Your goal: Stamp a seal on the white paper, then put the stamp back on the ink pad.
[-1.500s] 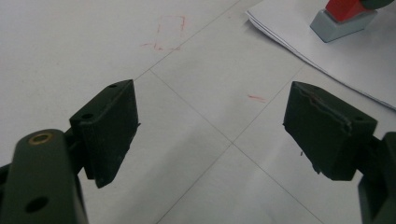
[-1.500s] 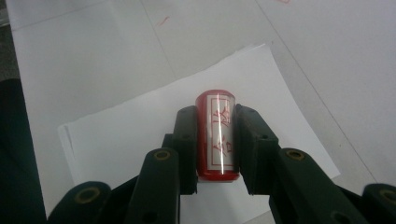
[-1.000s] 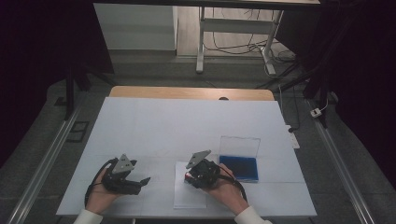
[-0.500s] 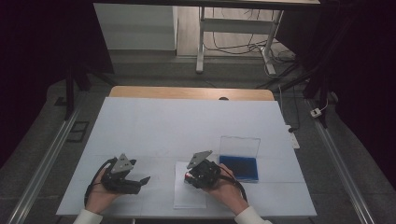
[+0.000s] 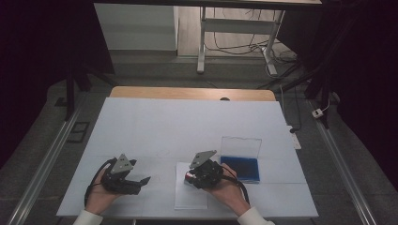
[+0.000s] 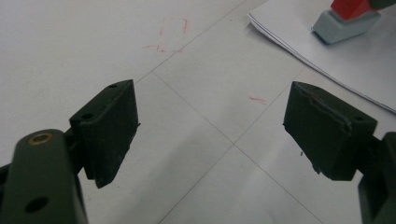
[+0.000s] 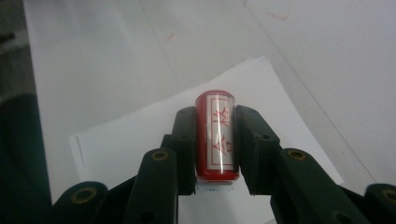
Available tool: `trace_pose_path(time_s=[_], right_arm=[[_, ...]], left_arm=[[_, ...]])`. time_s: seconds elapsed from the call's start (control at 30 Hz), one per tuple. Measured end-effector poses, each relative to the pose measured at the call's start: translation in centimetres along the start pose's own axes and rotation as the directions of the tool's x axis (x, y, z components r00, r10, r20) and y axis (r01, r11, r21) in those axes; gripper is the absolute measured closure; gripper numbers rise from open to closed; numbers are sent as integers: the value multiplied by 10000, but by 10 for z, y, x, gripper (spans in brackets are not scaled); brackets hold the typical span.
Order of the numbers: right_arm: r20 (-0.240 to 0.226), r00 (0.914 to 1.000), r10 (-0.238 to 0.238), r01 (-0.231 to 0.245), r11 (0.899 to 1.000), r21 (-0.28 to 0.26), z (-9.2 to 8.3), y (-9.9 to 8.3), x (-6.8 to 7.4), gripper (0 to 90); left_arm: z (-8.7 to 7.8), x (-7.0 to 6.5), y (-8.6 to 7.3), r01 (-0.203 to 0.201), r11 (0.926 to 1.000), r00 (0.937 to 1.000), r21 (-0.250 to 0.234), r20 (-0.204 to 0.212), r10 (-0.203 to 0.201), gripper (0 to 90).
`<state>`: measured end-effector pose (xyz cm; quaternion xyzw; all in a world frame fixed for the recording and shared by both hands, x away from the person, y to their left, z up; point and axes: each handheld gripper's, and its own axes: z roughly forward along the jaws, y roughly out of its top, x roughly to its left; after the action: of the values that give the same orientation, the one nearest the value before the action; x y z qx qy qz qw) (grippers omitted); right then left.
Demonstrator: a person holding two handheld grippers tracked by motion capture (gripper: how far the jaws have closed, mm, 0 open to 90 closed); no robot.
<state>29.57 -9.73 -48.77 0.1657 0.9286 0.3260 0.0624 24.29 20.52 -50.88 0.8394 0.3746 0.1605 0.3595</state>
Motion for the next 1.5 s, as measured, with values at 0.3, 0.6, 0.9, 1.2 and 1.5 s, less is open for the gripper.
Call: trace_pose_path(time_s=[0.3,0.6,0.9,1.2,1.5], right_arm=[[-88,9994,344,-348,9980,-528,-20,-2,-6,698],[17,9974,717,-713,9934,-904,-36,-7,-16,698],[474,9945,932,-877,9903,-1074,-51,-16,-26,700],[1086,9889,1018,-910,9908,-1005,-66,-27,-32,701],[1650,9770,1352,-1226,9889,-845,-82,-44,-47,700]], left_arm=[[-1,0,0,16,10000,10000,-51,-14,-16,179],[-4,1,-1,122,9998,9999,-186,-3,-122,179],[-4,3,-3,171,9996,9998,-212,36,-170,179],[-4,1,-2,129,9997,9999,-226,-1,-129,179],[-1,3,0,63,9999,9999,-137,85,-62,178]])
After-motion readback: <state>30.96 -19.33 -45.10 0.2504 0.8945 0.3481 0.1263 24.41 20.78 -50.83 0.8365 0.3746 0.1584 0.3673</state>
